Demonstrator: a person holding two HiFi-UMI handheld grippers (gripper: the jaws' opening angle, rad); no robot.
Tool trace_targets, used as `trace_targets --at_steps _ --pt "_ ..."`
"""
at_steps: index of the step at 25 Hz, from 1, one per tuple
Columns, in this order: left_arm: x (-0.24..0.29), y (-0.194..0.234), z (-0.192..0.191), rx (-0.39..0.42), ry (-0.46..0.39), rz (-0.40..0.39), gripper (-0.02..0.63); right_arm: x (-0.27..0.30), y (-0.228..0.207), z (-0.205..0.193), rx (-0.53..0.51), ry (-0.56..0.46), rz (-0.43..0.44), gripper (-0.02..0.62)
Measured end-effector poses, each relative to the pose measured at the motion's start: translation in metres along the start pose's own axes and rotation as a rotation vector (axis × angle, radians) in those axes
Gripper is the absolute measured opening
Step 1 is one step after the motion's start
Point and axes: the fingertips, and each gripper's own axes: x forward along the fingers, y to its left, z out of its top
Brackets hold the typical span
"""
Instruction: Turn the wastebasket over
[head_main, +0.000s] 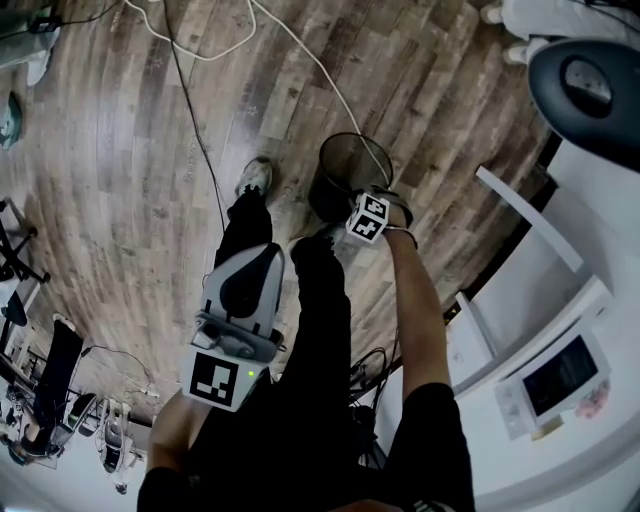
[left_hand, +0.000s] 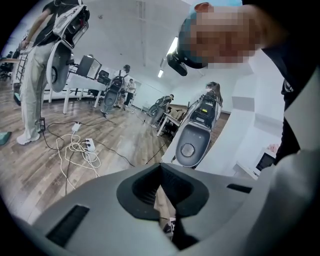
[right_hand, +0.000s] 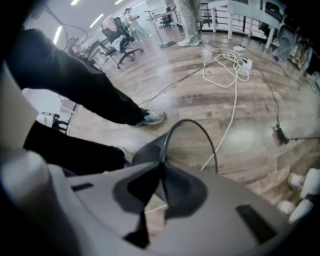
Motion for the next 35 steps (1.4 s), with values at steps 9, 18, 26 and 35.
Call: trace_targets --at_steps 9,18,26,35 --pt "0.001 0.004 0.017 0.012 -0.014 -0.003 0.034 -0.031 -0.047 0.037 0.007 -0.062 -0.105 0.057" --pt "0.005 0.010 0.010 0.005 -0.004 0.002 0.034 -0.016 -0.040 0.056 0.039 -0.097 -0.144 0.055" --pt "0.003 0.011 0.003 0.007 0.004 0.008 0.034 0.016 0.001 0.059 -0.026 -0.057 -0.114 0.054" --pt "0.004 0.010 -0.008 0.014 0.009 0.012 0.032 0.043 0.028 0.059 -0.052 -0.042 -0.090 0.054"
